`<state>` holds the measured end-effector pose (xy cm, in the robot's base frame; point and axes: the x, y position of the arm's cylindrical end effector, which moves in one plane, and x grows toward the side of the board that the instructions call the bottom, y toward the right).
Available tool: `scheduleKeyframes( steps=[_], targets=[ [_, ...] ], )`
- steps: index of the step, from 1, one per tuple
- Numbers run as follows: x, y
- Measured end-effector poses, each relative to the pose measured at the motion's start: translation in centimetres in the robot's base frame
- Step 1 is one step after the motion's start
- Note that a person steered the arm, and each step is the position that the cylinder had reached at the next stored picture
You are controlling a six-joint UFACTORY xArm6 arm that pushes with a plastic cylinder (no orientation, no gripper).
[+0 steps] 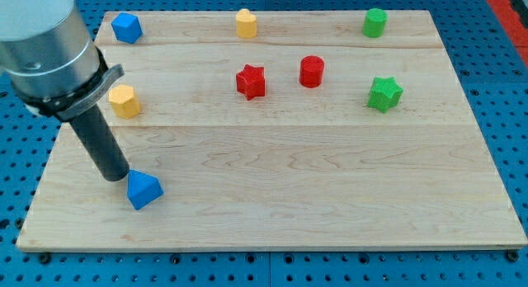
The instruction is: Slide the red star to the bottom
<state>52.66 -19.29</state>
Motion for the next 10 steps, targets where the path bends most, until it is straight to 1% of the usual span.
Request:
scheduleKeyframes(
  steps=[1,2,3,4,5,6,7,8,9,10],
  targets=[
    [-4.2,3.2],
    [-9.7,15.1],
    [-14.3,21.1],
    [-18.7,21.1],
    [-18.9,15.0],
    [-13.2,14.6],
    [-9.9,16.3],
    [-13.8,17.2],
    [-14.1,20.6],
    [-9.4,18.0]
  ],
)
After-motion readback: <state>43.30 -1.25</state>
